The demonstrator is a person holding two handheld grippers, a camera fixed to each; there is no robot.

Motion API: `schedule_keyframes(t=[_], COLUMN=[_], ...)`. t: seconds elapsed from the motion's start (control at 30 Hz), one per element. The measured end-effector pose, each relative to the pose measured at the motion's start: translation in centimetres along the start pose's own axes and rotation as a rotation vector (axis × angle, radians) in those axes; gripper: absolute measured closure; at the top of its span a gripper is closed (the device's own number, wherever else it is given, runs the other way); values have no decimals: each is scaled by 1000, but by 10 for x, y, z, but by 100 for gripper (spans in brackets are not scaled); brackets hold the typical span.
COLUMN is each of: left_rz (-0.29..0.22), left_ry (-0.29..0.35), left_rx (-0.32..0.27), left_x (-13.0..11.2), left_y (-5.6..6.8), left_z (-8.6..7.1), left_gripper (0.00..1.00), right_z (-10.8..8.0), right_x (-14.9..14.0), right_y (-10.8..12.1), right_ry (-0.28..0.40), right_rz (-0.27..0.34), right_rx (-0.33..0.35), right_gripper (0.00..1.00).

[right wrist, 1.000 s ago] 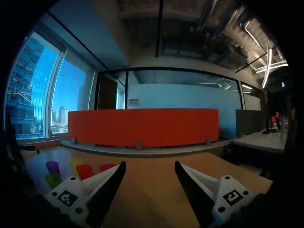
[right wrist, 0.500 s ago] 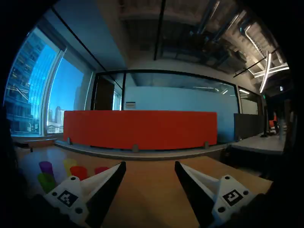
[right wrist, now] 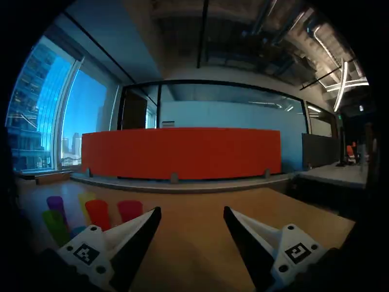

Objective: Pour water

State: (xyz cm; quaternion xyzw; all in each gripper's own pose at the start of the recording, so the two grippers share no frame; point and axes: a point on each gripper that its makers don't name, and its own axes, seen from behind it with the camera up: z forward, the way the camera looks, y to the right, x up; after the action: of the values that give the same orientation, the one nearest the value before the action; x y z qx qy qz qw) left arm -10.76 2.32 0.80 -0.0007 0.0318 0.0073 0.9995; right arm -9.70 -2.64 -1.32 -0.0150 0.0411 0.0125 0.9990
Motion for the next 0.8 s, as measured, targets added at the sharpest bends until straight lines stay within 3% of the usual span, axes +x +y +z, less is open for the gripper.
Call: schedule_keyframes(t=[0.27, 0.8], left_rz=[0, 0], left_ry=[0, 0], left_rx=[0, 0], left_x=[0, 0], left_y=[0, 0], left_z=[1, 1], left_gripper=[2, 2], right_z=[4, 7], right_x=[-8, -14], right_y=[5, 1], right_ry=[-16, -30], right_rz=[29, -10], right_rx=[-3, -4], right_gripper=[1, 1])
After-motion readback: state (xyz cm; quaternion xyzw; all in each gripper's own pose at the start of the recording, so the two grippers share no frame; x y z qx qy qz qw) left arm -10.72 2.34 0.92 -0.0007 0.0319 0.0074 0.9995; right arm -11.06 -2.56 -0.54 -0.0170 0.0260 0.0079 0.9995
